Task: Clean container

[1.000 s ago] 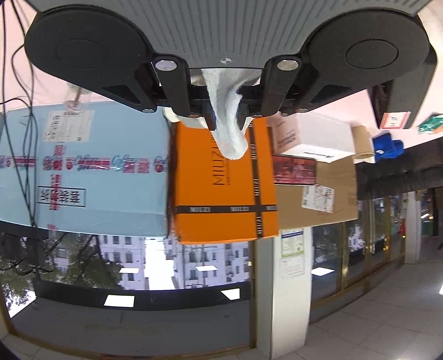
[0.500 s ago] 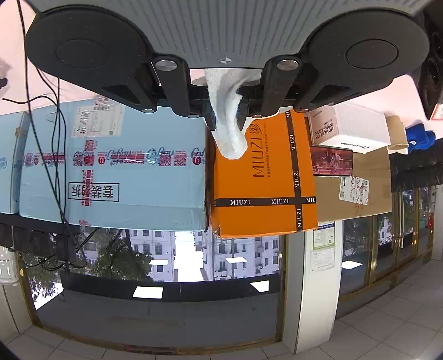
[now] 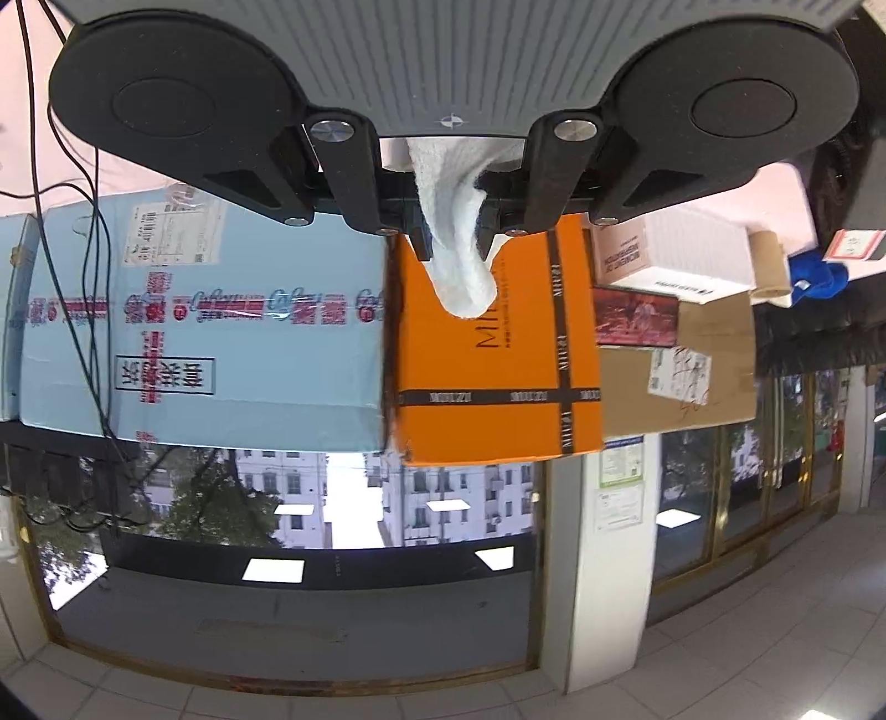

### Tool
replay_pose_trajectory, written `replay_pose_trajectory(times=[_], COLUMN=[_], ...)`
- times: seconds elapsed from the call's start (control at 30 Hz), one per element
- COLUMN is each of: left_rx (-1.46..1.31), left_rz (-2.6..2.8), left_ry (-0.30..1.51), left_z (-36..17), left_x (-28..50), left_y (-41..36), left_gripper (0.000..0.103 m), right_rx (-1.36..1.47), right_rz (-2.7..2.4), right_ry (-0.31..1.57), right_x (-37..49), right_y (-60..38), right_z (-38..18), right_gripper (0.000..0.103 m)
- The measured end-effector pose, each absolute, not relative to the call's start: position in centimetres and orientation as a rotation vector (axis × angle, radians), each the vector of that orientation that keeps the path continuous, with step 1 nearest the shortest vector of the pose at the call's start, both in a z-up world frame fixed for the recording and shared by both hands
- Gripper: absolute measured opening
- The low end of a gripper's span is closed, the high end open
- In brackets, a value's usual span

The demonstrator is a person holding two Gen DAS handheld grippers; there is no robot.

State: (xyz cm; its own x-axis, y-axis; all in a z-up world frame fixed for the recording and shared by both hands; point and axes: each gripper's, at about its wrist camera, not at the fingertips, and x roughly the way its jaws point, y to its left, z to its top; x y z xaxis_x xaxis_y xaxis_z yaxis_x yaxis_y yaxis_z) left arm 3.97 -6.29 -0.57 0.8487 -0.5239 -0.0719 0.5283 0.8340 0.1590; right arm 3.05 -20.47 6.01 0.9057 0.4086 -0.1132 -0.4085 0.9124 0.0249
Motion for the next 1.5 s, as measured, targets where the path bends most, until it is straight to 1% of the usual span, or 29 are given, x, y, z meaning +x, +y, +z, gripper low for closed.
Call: replay_pose_trajectory(times=[0.2,0.23,0.47,0.6,0.7,0.73,0.77,0.8,0.93,1.17,1.37,1.5], left_rx=[0.185,0.182,0.158,0.168,0.177,0.176,0.174,0.17,0.166,0.036,0.085,0.099], left_rz=[-0.559,-0.559,-0.565,-0.554,-0.543,-0.543,-0.541,-0.535,-0.502,-0.289,-0.158,-0.16], left_ry=[0.022,0.024,0.047,0.039,0.034,0.036,0.038,0.038,0.025,0.034,0.01,-0.011], left_z=[-0.6,-0.6,-0.5,-0.5,-0.4,-0.3,-0.3,-0.2,0.3,1.2,0.9,0.6], left_x=[3.8,3.9,4.3,4.1,3.8,3.8,3.7,3.7,3.2,3.0,2.7,2.8], left_y=[-6.4,-6.4,-6.1,-6.3,-6.7,-6.8,-6.9,-7.1,-7.9,-10.1,-13.6,-13.6], left_gripper=[0.083,0.083,0.084,0.086,0.089,0.094,0.102,0.103,0.103,0.103,0.103,0.103], right_rx=[0.094,0.107,0.258,0.443,0.588,0.637,0.67,0.704,0.861,1.001,1.113,1.163], right_rz=[0.442,0.455,0.467,0.51,0.56,0.576,0.583,0.59,0.62,0.619,0.612,0.612], right_ry=[0.094,0.089,0.052,0.059,0.075,0.08,0.083,0.085,0.111,0.145,0.183,0.21], right_x=[3.2,3.1,2.5,2.6,3.0,3.1,3.1,3.1,3.5,3.4,3.8,4.2], right_y=[-22.9,-23.2,-26.1,-28.8,-30.6,-31.2,-31.6,-32.0,-33.6,-34.9,-35.7,-36.0], right_z=[5.0,4.8,3.2,1.6,0.1,-0.4,-0.7,-1.0,-2.1,-3.3,-4.5,-5.1], right_gripper=[0.013,0.015,0.015,0.015,0.015,0.015,0.015,0.015,0.015,0.015,0.015,0.015])
